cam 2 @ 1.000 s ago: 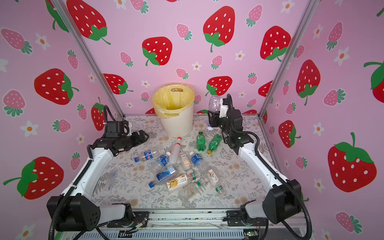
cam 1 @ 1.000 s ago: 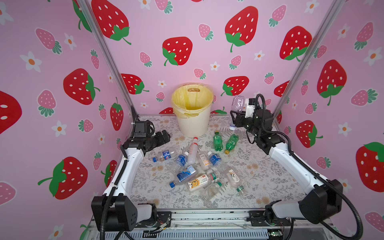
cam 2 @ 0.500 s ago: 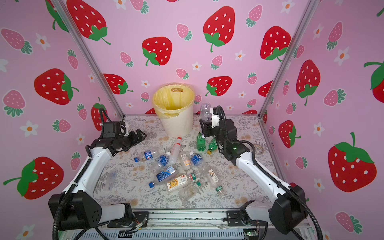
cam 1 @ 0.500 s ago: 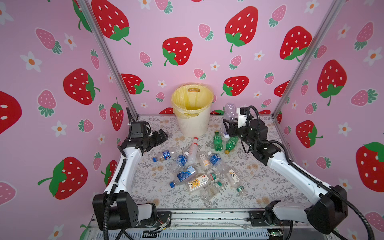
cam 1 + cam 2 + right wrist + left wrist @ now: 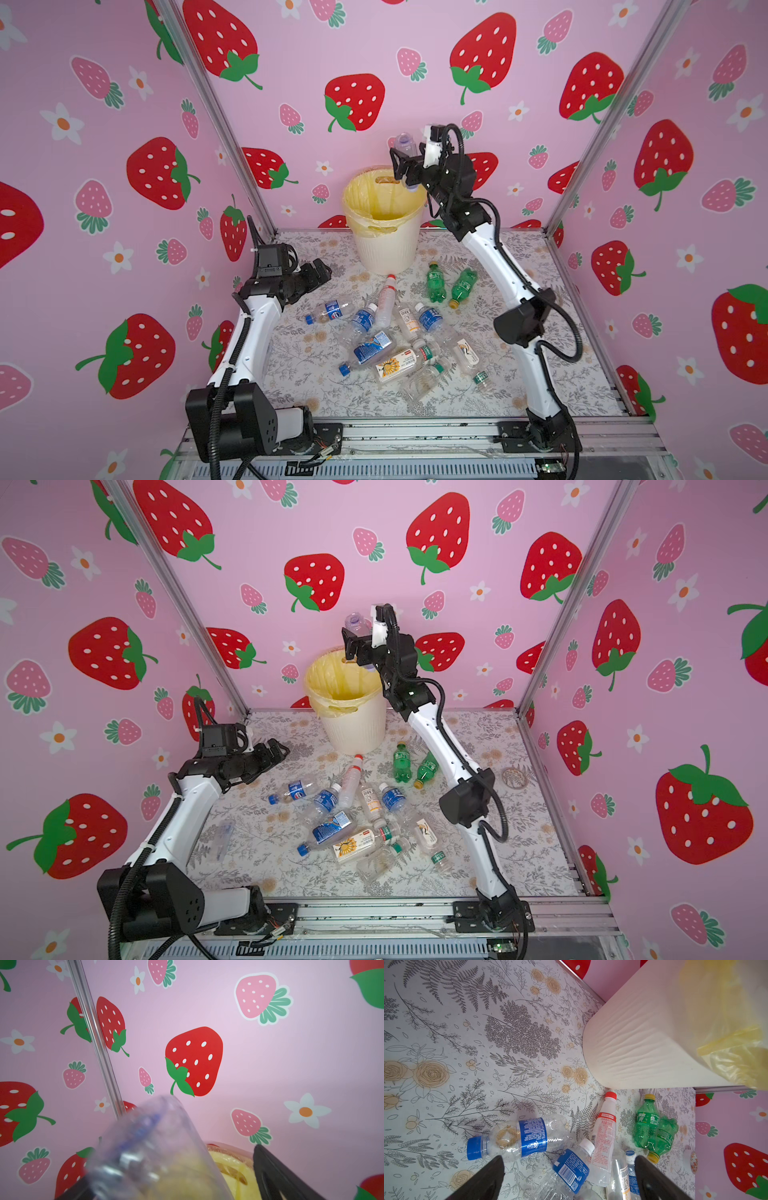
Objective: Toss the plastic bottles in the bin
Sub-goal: 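Open the right gripper to drop the bottle into the bin, then withdraw the right gripper from the bin while the left gripper moves toward the blue-labelled bottle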
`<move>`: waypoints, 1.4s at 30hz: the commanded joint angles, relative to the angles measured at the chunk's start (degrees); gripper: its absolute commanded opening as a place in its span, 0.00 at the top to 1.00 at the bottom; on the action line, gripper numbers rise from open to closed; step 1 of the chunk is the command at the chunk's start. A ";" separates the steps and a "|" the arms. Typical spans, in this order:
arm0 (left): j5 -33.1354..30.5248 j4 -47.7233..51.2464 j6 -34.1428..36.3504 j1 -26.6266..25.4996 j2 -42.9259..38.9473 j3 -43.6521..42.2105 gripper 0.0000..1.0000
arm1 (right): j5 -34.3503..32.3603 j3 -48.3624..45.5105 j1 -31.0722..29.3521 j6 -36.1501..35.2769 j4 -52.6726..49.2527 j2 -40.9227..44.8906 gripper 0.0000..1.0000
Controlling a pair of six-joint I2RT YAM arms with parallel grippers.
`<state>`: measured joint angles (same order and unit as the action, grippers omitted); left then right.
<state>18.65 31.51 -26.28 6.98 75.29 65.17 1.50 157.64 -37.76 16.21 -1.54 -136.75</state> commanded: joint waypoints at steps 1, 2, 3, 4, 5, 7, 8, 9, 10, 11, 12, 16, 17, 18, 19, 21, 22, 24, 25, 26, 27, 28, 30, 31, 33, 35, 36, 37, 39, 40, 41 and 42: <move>0.55 -0.66 -0.50 0.58 -0.13 -0.60 0.01 | 1.05 -0.46 0.14 -0.34 -6.70 1.70 0.01; 0.57 -0.81 -0.50 0.58 -0.37 -0.72 0.01 | 1.30 -9.37 0.14 -0.67 -2.56 6.72 0.01; 0.53 -1.10 -0.69 0.55 -0.62 -0.95 0.01 | 1.25 -18.77 0.14 -0.65 1.46 11.04 0.01; 0.67 -1.34 -0.74 0.58 -0.91 -1.12 0.01 | 0.82 -27.67 0.14 -0.73 5.92 16.35 0.01; 0.74 -1.51 -0.74 0.55 -1.08 -1.13 0.01 | 0.51 -33.02 0.14 -1.02 8.56 19.75 0.01; 0.77 -1.54 -0.71 0.58 -1.37 -1.11 0.01 | -1.31 -38.55 0.14 -1.52 8.33 24.96 0.01; 0.67 -1.56 -0.72 0.58 -1.50 -1.11 0.01 | -1.68 -39.20 0.18 -1.65 7.14 26.19 0.01; 0.68 -1.54 -0.70 0.58 -1.63 -1.16 0.01 | -1.91 -40.06 0.16 -1.96 4.88 27.97 0.01; 0.68 -1.47 -0.60 0.57 -1.84 -1.11 0.01 | -2.01 -40.97 0.15 -2.20 3.52 29.23 0.01; 0.59 -1.52 -0.61 0.58 -1.97 -1.15 0.01 | -2.17 -42.61 0.14 -2.32 2.16 30.90 0.01; 0.52 -1.62 -0.64 0.64 -2.14 -1.22 0.01 | -2.50 -44.49 0.23 -2.32 1.56 32.49 0.01; 0.33 -1.49 -0.70 0.66 -2.38 -1.18 0.01 | -2.90 -55.95 1.31 -0.20 1.53 39.77 0.01; 0.30 -1.44 -0.70 0.66 -2.34 -1.33 0.01 | -2.90 -58.88 1.82 0.98 1.67 41.58 0.01; 0.23 -1.37 -0.71 0.63 -2.42 -1.35 0.01 | -2.90 -61.87 2.43 2.29 1.75 43.21 0.01; 0.04 -1.29 -0.70 0.58 -2.50 -1.44 0.01 | -2.76 -64.50 3.00 3.38 2.03 44.89 0.01; -0.52 -1.13 -0.53 0.58 -2.81 -1.54 0.01 | -2.34 -70.41 3.79 4.57 3.00 48.33 0.01; -0.99 -1.12 -0.44 0.54 -2.95 -1.67 0.01 | -2.36 -73.22 4.08 4.98 3.64 49.98 0.01; -2.00 -0.95 -0.21 0.56 -3.20 -1.88 0.01 | -2.36 -79.26 4.67 6.27 5.04 53.36 0.01; -2.35 -0.92 -0.09 0.59 -3.37 -2.03 0.01 | -1.95 -82.51 5.03 6.97 5.49 54.97 0.01; -2.84 -0.77 0.12 0.57 -3.40 -2.04 0.01 | -1.50 -85.39 5.50 7.61 5.77 56.50 0.01; -3.53 -0.47 0.55 0.43 -3.48 -1.95 0.01 | -1.05 -87.99 5.92 8.31 5.85 58.11 0.01; -4.31 -0.03 1.00 0.37 -3.52 -1.70 0.01 | -0.62 -90.10 6.34 8.93 5.77 59.23 0.01; -5.62 0.24 2.82 0.31 -3.57 -1.40 0.01 | 0.64 -94.45 7.36 10.17 5.46 61.65 0.01; -5.88 0.24 4.00 0.31 -3.57 -1.30 0.01 | 1.44 -96.51 7.88 10.48 5.40 62.66 0.01; -6.17 0.39 7.20 0.06 -3.16 -0.82 0.01 | 2.43 -100.24 8.63 10.90 5.28 65.28 0.01; -5.38 0.75 11.94 0.00 -2.27 0.22 0.01 | 2.76 -103.43 9.14 10.87 5.11 67.67 0.01; -4.98 1.04 13.77 -0.04 -1.63 0.80 0.01 | 2.72 -105.08 9.36 10.86 4.85 69.21 0.01; -4.91 1.37 14.83 -0.22 -0.98 1.34 0.01 | 2.79 -106.02 9.61 10.80 4.47 70.30 0.01; -5.02 2.92 16.83 -0.48 0.61 2.81 0.01 | 2.90 -107.92 9.90 10.31 3.28 72.71 0.01; -5.03 4.08 17.52 -0.61 1.29 3.62 0.01 | 2.81 -108.55 9.89 10.03 2.92 73.62 0.01; -5.18 5.15 18.66 -0.96 2.05 4.38 0.01 | 2.64 -109.76 9.98 9.68 2.47 75.23 0.01; -6.00 6.45 19.66 -1.32 2.71 5.34 0.01 | 2.70 -110.80 9.98 9.40 2.29 76.41 0.01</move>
<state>13.76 33.50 -12.56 6.46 76.55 66.54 3.51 49.17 -27.99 25.87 1.85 -63.53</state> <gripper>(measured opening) 0.990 0.994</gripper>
